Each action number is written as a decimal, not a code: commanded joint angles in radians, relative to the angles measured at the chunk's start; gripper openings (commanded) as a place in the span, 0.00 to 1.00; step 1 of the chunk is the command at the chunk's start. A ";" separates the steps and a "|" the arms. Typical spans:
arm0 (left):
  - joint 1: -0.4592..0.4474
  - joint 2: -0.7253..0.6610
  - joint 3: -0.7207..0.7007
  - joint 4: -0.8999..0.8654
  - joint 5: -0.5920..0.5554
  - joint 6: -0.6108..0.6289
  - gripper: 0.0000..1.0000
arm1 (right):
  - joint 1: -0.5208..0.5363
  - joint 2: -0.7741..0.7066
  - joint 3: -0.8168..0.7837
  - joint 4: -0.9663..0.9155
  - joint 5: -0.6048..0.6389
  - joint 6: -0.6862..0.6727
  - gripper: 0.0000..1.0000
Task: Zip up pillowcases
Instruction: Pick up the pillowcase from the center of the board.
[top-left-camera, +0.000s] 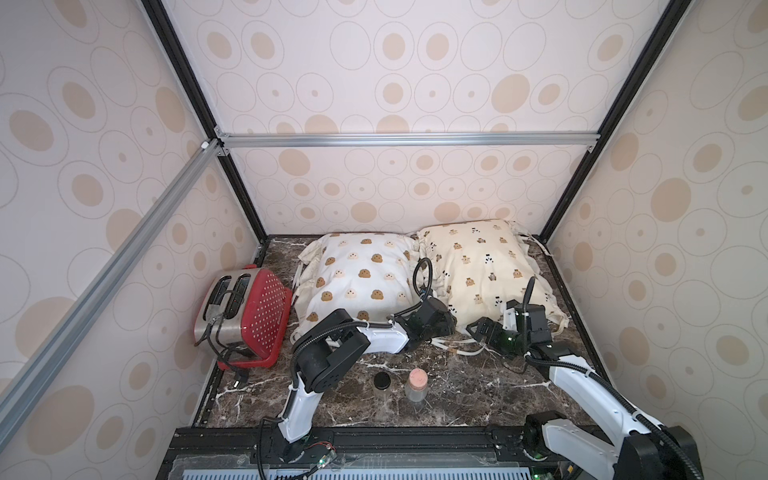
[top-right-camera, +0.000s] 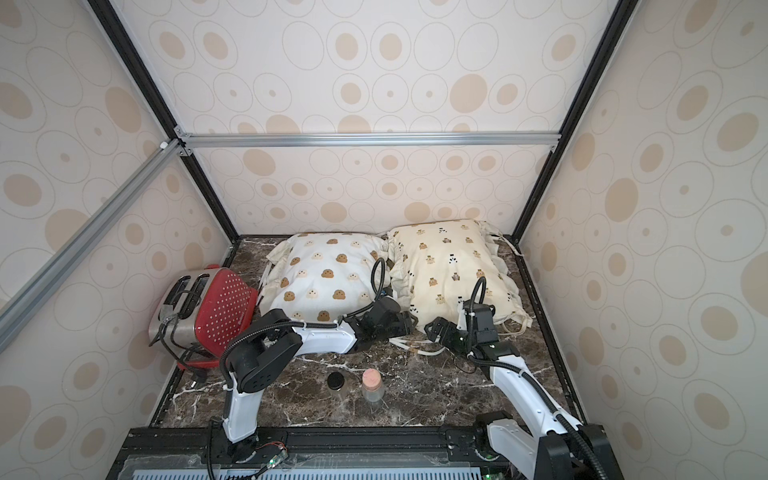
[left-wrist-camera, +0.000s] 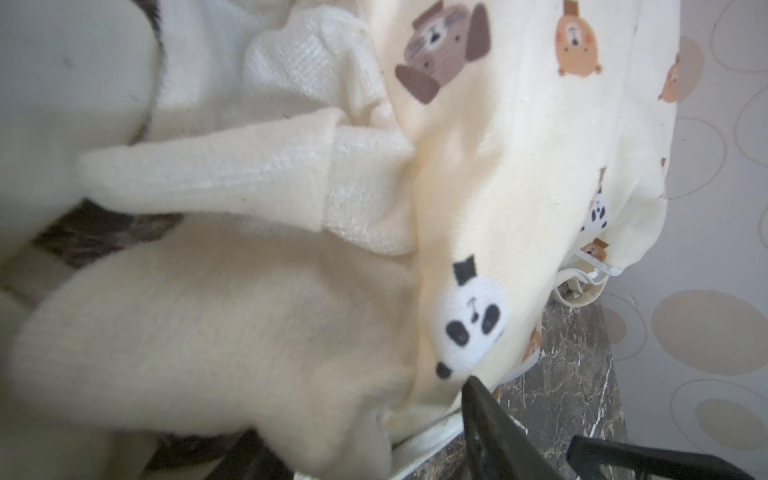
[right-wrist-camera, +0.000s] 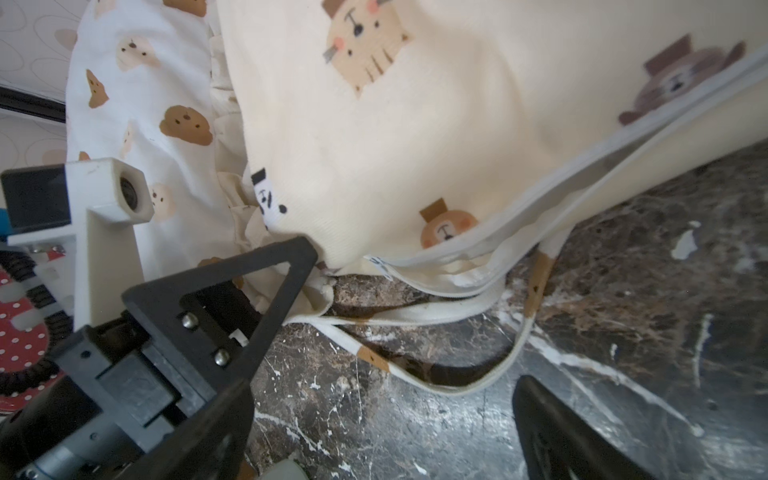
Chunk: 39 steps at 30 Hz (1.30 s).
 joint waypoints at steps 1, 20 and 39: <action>-0.017 0.016 0.054 0.058 -0.021 -0.015 0.55 | 0.006 0.002 -0.012 0.005 0.031 0.024 1.00; -0.028 -0.016 0.075 0.007 -0.038 -0.001 0.00 | 0.005 -0.030 -0.002 0.039 -0.086 -0.051 0.92; -0.019 -0.197 0.035 0.078 0.064 0.129 0.00 | 0.003 -0.093 -0.031 0.195 -0.301 -0.078 0.60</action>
